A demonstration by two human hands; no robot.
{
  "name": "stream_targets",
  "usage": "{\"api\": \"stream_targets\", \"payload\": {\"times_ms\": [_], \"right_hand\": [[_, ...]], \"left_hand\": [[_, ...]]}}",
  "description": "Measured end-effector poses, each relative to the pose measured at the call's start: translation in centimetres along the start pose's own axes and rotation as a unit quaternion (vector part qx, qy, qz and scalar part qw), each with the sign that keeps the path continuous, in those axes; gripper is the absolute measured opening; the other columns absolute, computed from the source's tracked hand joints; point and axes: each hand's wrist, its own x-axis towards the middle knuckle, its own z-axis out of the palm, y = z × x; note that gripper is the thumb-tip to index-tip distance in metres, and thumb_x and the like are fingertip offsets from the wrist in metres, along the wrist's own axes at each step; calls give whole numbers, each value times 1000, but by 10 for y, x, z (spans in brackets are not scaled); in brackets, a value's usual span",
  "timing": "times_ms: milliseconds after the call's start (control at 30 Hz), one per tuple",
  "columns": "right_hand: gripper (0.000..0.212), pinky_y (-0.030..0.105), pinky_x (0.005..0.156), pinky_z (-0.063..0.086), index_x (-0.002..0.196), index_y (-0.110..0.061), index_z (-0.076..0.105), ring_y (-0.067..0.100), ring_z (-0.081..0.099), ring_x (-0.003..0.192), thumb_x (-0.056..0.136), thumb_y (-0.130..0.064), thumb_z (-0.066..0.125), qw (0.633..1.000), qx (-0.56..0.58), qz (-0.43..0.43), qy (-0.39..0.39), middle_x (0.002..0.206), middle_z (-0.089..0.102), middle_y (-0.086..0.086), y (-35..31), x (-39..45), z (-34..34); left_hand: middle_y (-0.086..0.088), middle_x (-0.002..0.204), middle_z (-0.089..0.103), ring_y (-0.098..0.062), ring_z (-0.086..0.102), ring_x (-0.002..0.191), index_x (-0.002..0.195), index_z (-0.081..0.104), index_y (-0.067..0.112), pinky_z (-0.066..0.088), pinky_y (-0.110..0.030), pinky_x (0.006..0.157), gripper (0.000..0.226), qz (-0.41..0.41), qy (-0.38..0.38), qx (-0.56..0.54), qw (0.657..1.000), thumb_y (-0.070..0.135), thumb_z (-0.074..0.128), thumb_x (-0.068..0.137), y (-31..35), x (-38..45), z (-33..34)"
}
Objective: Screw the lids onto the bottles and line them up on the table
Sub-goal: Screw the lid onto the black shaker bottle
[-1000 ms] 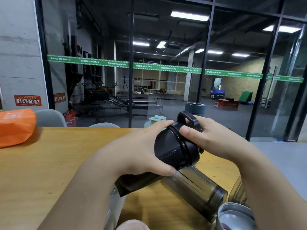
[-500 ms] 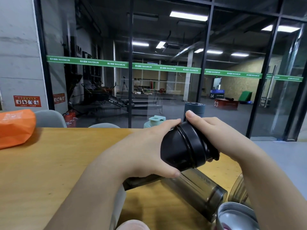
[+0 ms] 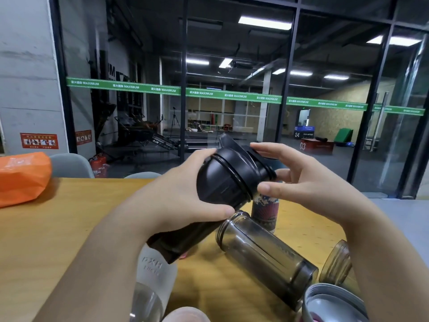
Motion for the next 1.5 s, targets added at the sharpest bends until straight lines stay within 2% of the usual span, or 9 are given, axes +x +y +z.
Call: {"api": "stream_targets", "payload": {"times_ms": [200, 333, 500, 667, 867, 1067, 1267, 1367, 1500], "right_hand": [[70, 34, 89, 52, 125, -60, 40, 6, 65, 102, 70, -29, 70, 999, 15, -38, -26, 128, 48, -39, 1, 2, 2], [71, 30, 90, 53, 129, -58, 38, 8, 64, 109, 71, -32, 69, 998, 43, -50, -21, 136, 49, -29, 5, 3, 3], [70, 16, 82, 51, 129, -50, 44, 4, 65, 105, 65, -41, 70, 998, 38, -56, 0, 125, 62, -20, 8, 5, 5], [66, 40, 96, 50, 126, -59, 46, 6, 65, 103, 63, -68, 66, 998, -38, -36, 33, 123, 63, -10, 14, 9, 10], [54, 40, 90, 53, 122, -48, 51, 1, 65, 95, 71, -66, 59, 995, -78, -18, 57, 107, 66, -15, 13, 11, 13], [69, 41, 91, 51, 125, -38, 50, 5, 62, 101, 71, -80, 47, 990, -113, 4, 80, 110, 63, -14, 7, 11, 15], [61, 35, 90, 51, 117, -47, 49, 0, 59, 102, 64, -77, 54, 993, -55, -31, 100, 111, 59, -18, 2, 9, 15], [74, 33, 85, 53, 117, -47, 48, 5, 61, 107, 55, -85, 57, 997, 21, -51, 57, 113, 60, -20, 0, 5, 12], [82, 34, 86, 51, 124, -45, 47, 10, 61, 112, 52, -80, 67, 996, 65, -66, 0, 117, 61, -17, -1, 2, 8]], "left_hand": [[29, 107, 61, 9, 62, 92, 126, 31, 62, 49, -18, 75, 88, -1, 2, -54, 999, 49, 82, 55, -5, -2, -10], [33, 105, 61, 10, 63, 90, 121, 35, 65, 51, -20, 75, 82, 1, -12, -83, 996, 51, 78, 52, -3, -3, -11], [29, 106, 62, 6, 63, 92, 123, 36, 62, 53, -22, 77, 82, -2, -12, -54, 998, 53, 76, 52, 1, -3, -10], [21, 124, 51, -4, 56, 105, 140, 17, 53, 49, -29, 89, 101, -19, 0, 37, 999, 53, 78, 60, 4, -3, -4], [16, 131, 49, -12, 54, 109, 143, 8, 50, 47, -33, 93, 106, -17, 0, 87, 996, 55, 75, 61, 8, -1, 1], [19, 135, 45, -8, 50, 112, 146, 7, 45, 44, -26, 91, 107, 22, 34, 123, 992, 53, 74, 63, 7, 1, 7], [24, 117, 58, -1, 61, 101, 137, 24, 55, 53, -30, 88, 97, 32, 6, -29, 999, 48, 80, 59, 7, -2, 1], [24, 109, 65, 0, 66, 95, 131, 38, 52, 56, -31, 83, 83, 54, -44, -128, 989, 37, 80, 62, 11, -3, -1], [19, 109, 68, -5, 69, 95, 129, 44, 47, 56, -31, 81, 72, 65, -85, -176, 979, 31, 77, 66, 14, -4, -1]]}}
